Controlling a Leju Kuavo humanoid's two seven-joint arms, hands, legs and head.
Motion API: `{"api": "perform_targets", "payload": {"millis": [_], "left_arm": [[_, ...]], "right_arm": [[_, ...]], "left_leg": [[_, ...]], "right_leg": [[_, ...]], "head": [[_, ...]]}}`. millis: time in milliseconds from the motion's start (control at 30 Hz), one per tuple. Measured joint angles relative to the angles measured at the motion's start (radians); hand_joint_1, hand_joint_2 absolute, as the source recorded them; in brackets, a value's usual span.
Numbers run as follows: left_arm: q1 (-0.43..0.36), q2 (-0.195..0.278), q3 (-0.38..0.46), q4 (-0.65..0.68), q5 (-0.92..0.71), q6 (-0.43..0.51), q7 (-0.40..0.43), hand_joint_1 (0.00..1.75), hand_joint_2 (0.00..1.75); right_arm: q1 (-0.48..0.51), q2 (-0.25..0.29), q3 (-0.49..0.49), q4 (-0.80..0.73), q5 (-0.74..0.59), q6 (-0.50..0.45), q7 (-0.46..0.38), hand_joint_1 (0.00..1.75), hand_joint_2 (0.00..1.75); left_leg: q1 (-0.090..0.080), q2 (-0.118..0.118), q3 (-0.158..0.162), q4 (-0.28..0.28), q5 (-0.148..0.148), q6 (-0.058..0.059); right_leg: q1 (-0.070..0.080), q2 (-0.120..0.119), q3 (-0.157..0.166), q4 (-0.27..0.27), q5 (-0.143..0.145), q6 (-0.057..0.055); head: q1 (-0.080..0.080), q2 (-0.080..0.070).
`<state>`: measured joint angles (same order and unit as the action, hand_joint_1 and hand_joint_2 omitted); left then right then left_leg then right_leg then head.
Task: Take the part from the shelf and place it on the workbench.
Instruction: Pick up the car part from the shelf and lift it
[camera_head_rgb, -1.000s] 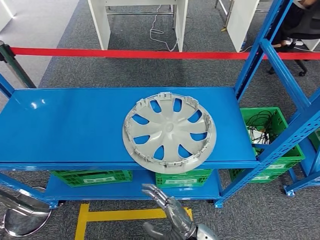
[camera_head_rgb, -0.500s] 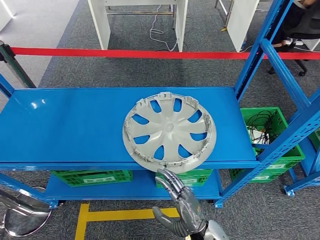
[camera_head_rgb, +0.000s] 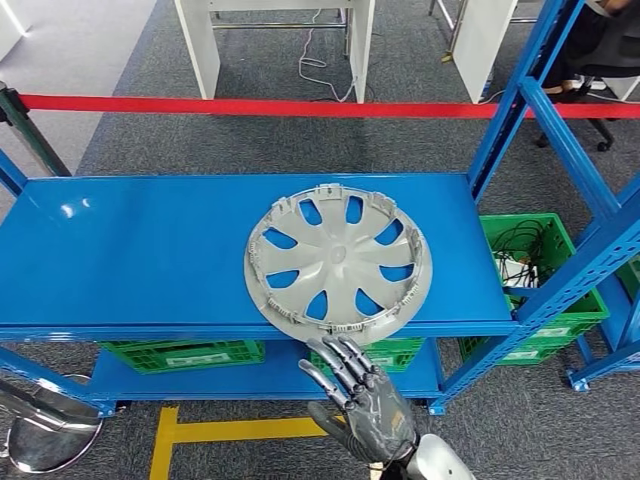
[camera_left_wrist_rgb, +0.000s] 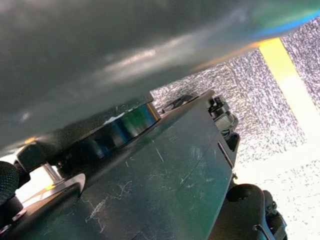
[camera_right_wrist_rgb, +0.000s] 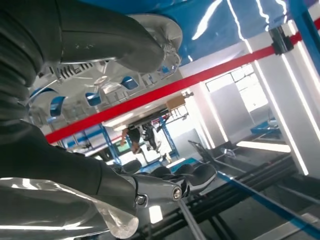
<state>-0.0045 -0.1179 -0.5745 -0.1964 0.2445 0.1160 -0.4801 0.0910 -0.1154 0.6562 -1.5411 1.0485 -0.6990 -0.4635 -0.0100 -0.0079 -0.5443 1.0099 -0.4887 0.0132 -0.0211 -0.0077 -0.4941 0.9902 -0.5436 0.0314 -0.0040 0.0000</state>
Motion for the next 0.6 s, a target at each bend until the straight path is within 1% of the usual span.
{"api": "perform_targets", "payload": {"millis": [133,267,533,600], "left_arm": [[-0.001,0.0,0.0,0.0,-0.001,-0.008,0.017,0.0,0.0],[-0.003,0.0,-0.001,0.0,-0.005,-0.017,0.034,0.0,0.0],[-0.006,0.0,-0.005,0.0,-0.006,-0.026,0.051,0.0,0.0],[-0.007,0.0,-0.008,0.0,-0.005,-0.03,0.054,0.0,0.0]], "right_arm": [[0.003,0.032,-0.041,0.024,0.107,-0.001,-0.016,0.0,1.75],[-0.005,0.056,-0.055,0.061,0.213,-0.001,0.002,0.0,1.75],[-0.025,0.078,-0.05,0.133,0.274,-0.001,0.022,0.0,1.75],[-0.036,0.084,-0.04,0.164,0.29,-0.001,0.044,0.0,1.75]], "left_leg": [[0.0,0.0,0.0,0.0,0.0,0.0],[0.0,0.0,0.0,0.0,0.0,0.0],[0.0,0.0,0.0,0.0,0.0,0.0],[0.0,0.0,0.0,0.0,0.0,0.0]], "right_leg": [[0.0,0.0,0.001,0.0,0.0,0.0],[0.0,0.0,0.001,0.0,0.0,0.0],[0.0,0.0,0.002,0.0,0.0,0.0],[0.0,-0.001,0.002,0.0,0.0,0.0]], "head": [[0.0,0.0],[0.0,0.0],[0.0,0.0],[0.0,0.0]]}}
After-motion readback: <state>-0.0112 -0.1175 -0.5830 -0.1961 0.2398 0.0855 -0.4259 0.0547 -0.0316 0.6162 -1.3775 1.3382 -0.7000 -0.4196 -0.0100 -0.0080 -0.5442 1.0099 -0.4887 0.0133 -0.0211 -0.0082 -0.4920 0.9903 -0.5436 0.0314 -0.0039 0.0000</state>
